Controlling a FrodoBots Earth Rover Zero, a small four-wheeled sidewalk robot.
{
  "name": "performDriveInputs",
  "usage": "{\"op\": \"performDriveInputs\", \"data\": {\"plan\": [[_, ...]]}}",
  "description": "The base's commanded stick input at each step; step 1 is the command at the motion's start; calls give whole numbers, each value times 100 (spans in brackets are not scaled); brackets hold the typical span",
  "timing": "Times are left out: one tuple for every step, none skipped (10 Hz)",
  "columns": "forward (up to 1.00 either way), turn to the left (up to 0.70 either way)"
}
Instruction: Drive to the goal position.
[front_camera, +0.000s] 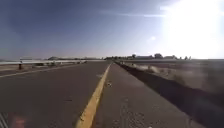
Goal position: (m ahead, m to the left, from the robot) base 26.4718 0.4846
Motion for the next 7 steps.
{"op": "performDriveInputs", "data": {"plan": [[70,0],[70,0],[70,0],[70,0],[70,0],[70,0],[70,0]]}}
